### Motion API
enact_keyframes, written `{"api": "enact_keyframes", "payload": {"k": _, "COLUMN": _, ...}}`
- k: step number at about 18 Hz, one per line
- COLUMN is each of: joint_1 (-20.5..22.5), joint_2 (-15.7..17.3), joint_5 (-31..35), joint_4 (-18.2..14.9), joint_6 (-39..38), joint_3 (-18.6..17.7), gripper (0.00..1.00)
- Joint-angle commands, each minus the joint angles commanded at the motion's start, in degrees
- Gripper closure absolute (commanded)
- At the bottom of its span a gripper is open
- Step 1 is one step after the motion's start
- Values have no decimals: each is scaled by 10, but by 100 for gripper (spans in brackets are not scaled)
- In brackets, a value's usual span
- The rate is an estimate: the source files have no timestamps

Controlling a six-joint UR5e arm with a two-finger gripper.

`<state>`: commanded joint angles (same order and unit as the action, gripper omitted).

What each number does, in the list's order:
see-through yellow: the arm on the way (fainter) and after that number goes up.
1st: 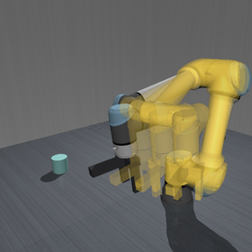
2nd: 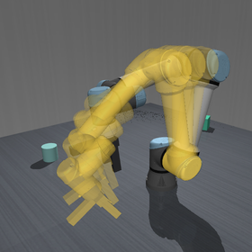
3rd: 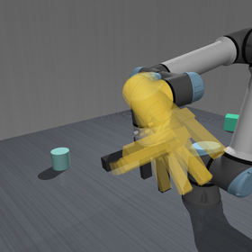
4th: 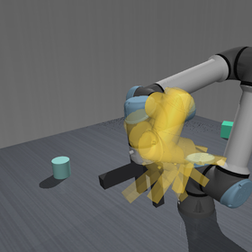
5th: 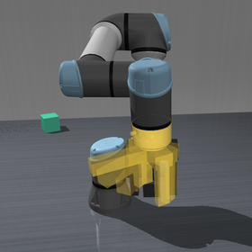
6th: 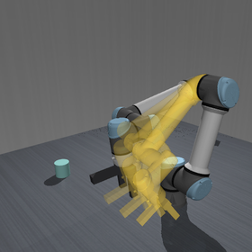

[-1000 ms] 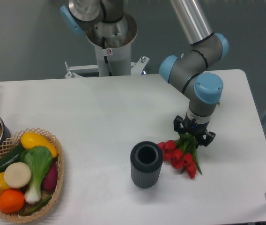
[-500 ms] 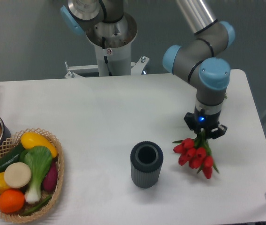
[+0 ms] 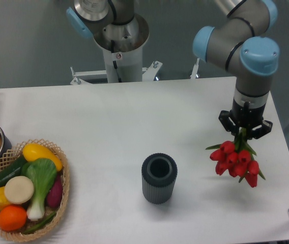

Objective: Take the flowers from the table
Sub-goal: 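Lift the gripped red tulips up off the table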

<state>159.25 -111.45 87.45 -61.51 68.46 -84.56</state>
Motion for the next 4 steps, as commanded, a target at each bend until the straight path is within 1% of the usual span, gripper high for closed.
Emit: {"api": "enact_keyframes", "payload": {"k": 4, "joint_1": 16, "joint_2": -2, "joint_5": 3, "joint_4": -51, "joint_6": 47, "joint_3": 27, "gripper": 100}}
